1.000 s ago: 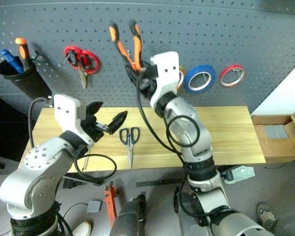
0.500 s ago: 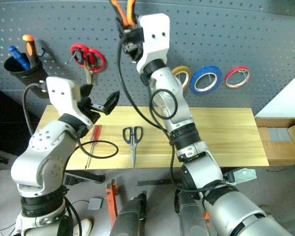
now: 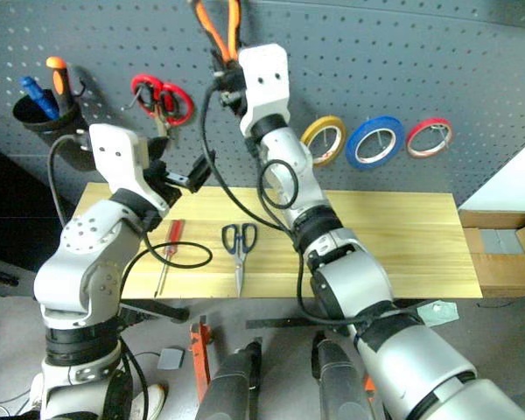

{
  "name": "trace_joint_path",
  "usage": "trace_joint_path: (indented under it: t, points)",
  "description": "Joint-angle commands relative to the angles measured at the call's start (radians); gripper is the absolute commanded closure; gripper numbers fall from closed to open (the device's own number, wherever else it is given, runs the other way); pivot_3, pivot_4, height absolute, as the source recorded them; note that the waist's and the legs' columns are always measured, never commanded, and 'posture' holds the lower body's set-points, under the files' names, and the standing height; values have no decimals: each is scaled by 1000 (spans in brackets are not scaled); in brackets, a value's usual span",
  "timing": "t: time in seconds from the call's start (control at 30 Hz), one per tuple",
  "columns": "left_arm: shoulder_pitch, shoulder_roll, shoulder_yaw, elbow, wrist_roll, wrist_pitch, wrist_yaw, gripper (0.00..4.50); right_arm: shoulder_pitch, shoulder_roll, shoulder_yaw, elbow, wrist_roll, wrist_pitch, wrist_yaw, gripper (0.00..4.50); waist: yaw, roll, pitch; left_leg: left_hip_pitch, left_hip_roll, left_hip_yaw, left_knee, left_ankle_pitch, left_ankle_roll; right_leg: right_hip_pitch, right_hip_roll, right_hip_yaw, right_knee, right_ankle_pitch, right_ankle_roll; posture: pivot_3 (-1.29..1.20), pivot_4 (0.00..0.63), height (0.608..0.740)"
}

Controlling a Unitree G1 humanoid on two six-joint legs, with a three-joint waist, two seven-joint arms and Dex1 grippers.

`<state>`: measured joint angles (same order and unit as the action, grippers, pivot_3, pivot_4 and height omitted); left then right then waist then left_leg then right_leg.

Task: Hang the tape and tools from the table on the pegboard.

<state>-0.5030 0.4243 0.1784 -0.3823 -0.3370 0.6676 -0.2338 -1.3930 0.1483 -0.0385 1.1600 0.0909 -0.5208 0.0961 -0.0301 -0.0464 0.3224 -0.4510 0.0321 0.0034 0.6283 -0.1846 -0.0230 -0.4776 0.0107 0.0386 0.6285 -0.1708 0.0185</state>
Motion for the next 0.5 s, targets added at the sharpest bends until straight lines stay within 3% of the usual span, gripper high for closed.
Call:
trace_joint_path:
  t: [0.03,0.5]
  points:
    - [3,2,-6,-27,3,-17,-9,0,-59,-1,-15,22,-22,-60,-16,2772,0,0,0,0,0,0,0,0,0,0,0,0,0,0,0,42,339,740]
    - [-5,5,-4,-11,9,-24,-22,0,-137,-45,-47,50,-47,-90,-73,2772,0,1,1,0,0,0,0,0,0,0,0,0,0,0,0,29,333,740]
